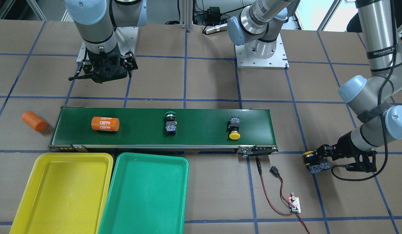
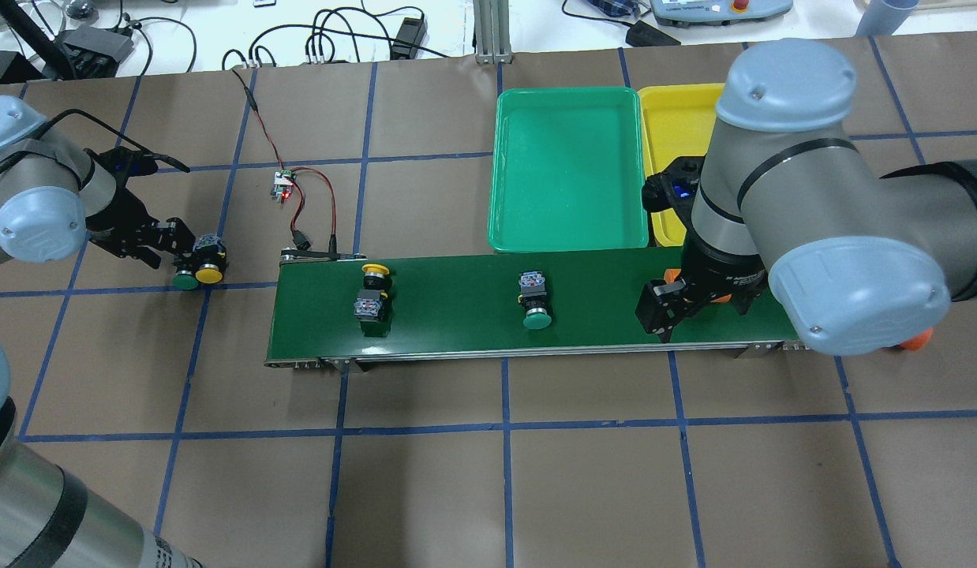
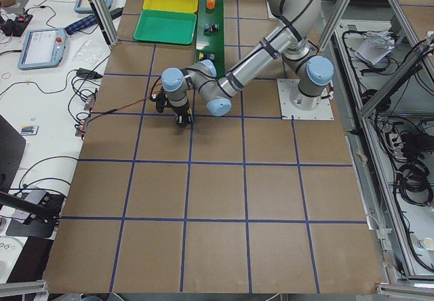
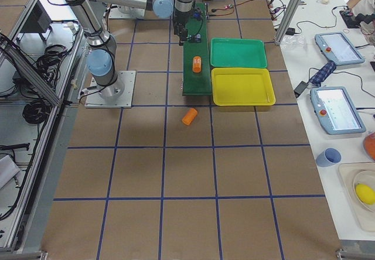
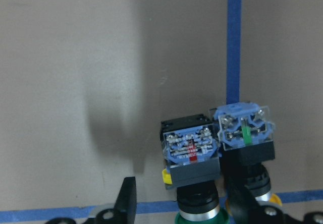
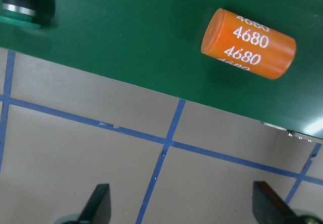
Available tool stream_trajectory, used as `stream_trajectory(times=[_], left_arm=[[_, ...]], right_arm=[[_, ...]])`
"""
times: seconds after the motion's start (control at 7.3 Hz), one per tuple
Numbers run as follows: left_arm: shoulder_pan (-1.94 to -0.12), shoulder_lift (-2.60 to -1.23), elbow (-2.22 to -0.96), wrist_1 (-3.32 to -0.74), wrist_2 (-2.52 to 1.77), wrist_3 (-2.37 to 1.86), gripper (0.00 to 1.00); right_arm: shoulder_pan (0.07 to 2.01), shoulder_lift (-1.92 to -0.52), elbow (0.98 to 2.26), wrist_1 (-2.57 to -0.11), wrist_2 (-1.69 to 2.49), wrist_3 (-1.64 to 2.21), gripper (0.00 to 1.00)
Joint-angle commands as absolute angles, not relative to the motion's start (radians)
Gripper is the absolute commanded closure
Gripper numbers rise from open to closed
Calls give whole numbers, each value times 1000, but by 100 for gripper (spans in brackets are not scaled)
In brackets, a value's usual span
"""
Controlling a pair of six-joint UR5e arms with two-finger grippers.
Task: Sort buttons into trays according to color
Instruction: 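Carry the orange cylinder past the belt's far end and release it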
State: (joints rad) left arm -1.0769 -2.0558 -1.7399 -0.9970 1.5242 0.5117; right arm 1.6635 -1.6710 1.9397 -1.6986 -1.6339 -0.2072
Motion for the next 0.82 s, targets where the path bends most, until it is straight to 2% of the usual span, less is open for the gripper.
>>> stream_trajectory(times=[0.0, 0.41, 0.55, 0.68], left_arm=[[-1077, -2072, -1736, -997, 1525, 512, 31], [-1077, -2091, -1733, -996, 1525, 511, 32], [-1077, -2089, -1733, -997, 1525, 512, 52], [-1077, -2089, -1729, -997, 1525, 518, 88]], right_arm=[[1664, -1667, 1973, -1770, -1638, -207, 0], [1666, -1661, 2000, -1833, -1625, -196, 0], [1666, -1660, 2012, -1856, -1603, -192, 0], [1666, -1660, 2025, -1865, -1550, -187, 0]])
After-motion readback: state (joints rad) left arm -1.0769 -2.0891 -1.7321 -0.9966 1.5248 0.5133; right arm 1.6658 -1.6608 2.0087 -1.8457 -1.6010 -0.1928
